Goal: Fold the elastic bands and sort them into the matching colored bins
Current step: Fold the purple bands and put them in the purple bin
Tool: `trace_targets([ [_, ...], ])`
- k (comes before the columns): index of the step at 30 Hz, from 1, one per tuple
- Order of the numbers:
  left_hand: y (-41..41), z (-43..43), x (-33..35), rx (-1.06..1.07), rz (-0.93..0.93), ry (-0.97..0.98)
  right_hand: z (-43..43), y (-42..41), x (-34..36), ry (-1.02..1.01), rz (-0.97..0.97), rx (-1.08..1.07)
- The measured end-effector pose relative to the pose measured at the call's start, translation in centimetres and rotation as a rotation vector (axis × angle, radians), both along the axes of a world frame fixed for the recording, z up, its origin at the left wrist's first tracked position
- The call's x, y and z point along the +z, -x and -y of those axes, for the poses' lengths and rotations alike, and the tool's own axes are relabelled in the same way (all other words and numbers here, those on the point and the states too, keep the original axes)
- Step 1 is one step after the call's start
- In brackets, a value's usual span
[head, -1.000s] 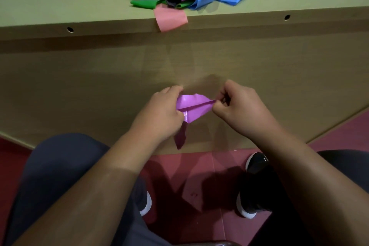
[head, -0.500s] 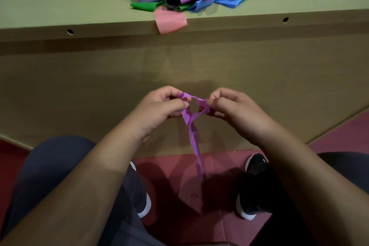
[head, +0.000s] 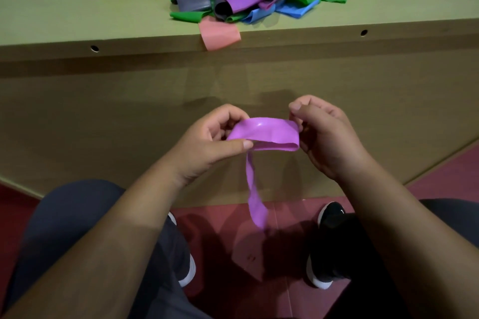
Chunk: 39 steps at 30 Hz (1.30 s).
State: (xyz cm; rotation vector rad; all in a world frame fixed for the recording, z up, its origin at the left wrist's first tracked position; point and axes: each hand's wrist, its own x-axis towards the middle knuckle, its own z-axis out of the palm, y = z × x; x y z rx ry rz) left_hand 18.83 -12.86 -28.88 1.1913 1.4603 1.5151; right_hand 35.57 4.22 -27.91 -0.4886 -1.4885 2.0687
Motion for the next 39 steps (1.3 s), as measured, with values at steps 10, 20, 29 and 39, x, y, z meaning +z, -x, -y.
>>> trace_targets([
  [10, 1.7, 1.7, 0.9, -0.111, -0.326, 0.251, -0.7, -1.1, -0.6, -0.579, 0.314, 0.023],
  [20, 1.9, 1.7, 0.3, 0.107, -1.024, 0.748, -0.9, -0.1, -1.3, -1.106, 0.886, 0.200],
  [29, 2.4, 1.7, -0.7, 0.009, 0.111, 0.101, -0.6, -0.6, -1.0, -0.325, 0.377, 0.237],
  [39, 1.8, 1.5, -0.4, -0.004, 0.221, 0.169, -1.0, -0.7, -2.3, -0.558, 0.445, 0.269],
])
